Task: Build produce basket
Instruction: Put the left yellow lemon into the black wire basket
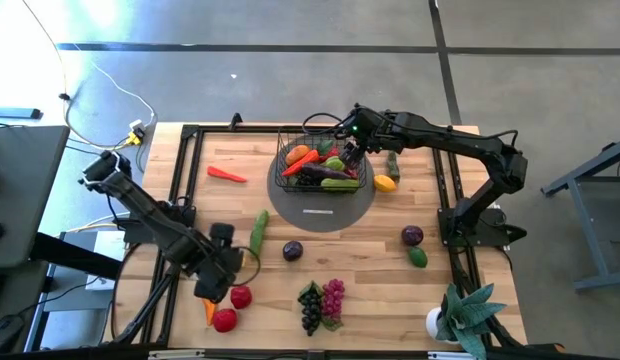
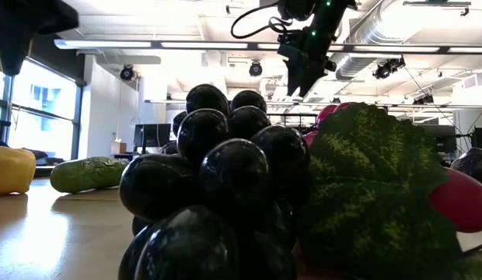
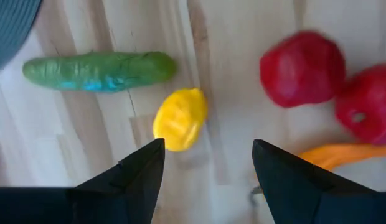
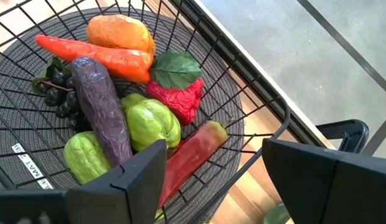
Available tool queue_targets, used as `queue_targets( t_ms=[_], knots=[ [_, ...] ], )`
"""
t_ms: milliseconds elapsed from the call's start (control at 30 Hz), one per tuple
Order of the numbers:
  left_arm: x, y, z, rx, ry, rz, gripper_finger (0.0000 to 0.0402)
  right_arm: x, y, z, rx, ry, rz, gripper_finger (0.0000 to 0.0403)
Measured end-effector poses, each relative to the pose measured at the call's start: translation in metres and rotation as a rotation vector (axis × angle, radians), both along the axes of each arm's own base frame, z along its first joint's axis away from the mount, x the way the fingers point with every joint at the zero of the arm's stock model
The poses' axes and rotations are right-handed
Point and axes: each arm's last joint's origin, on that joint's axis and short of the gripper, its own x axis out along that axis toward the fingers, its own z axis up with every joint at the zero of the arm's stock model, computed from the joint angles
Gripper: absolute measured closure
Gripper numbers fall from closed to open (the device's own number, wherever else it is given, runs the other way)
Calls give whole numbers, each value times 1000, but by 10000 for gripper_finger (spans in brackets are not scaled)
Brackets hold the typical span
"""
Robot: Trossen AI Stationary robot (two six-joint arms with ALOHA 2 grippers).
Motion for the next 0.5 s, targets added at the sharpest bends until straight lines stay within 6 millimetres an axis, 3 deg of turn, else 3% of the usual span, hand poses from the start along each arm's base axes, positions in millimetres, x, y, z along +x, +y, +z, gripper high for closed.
queue_targets(
  t_ms=[300, 500],
  knots=[
    [24, 10, -29, 90, 146, -191, 170, 0, 1, 0, 13, 0, 9, 155],
    [21, 18, -46, 39, 238, -278, 170, 0, 1, 0, 14, 2, 9, 155]
  ],
)
